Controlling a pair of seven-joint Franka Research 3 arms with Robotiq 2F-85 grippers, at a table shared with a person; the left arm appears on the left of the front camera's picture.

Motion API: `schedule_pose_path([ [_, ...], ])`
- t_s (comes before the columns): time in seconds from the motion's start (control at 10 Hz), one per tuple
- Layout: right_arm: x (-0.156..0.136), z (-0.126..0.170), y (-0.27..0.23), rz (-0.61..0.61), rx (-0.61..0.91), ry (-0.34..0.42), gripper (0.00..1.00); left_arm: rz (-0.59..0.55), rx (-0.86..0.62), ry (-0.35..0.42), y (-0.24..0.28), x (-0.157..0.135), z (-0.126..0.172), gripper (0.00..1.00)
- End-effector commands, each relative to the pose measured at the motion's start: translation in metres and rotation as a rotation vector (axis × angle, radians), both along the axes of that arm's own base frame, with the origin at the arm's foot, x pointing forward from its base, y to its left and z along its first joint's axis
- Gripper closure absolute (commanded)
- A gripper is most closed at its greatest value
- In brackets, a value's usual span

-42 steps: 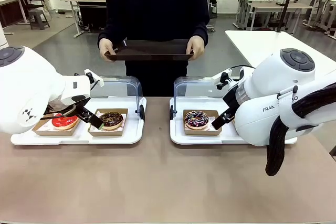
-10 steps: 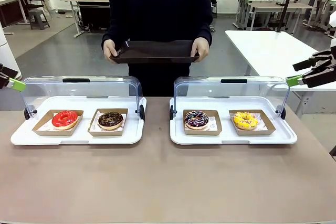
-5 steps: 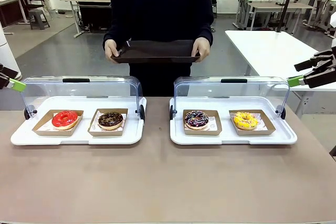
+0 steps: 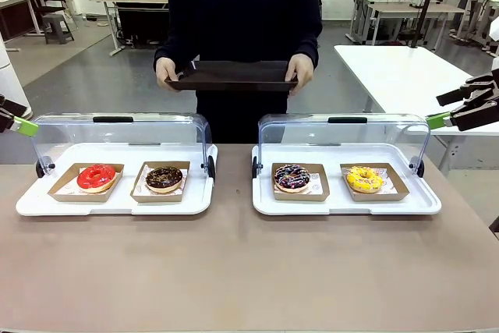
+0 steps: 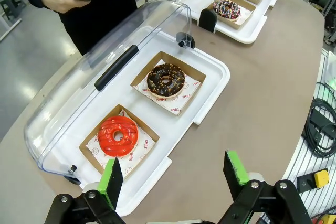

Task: Provide the desired donut to the person.
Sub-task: Pick up and lift the Paper togo box containing the Donut pointed at by the person.

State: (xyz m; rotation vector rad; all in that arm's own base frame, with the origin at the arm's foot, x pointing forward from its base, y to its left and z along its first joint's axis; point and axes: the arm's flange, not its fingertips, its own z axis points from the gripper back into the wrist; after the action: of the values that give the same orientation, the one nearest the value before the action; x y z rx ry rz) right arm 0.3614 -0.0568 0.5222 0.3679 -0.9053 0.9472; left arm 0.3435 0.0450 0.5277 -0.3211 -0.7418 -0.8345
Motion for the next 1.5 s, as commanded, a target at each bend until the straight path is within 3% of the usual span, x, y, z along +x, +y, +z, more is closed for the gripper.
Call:
schedule_pose_path([
  [0.0,0.0015,-0.0011,0.0005,0.007,0.014,-0.001,0.00,0.000,-0.007,-0.001,0.0003,-0.0003,0.0006,0.00],
  [1.4,0.0015,-0.0011,0.0005,0.007,0.014,-0.001,0.00,0.000,-0.007,-0.001,0.0003,-0.0003,0.0006,0.00],
])
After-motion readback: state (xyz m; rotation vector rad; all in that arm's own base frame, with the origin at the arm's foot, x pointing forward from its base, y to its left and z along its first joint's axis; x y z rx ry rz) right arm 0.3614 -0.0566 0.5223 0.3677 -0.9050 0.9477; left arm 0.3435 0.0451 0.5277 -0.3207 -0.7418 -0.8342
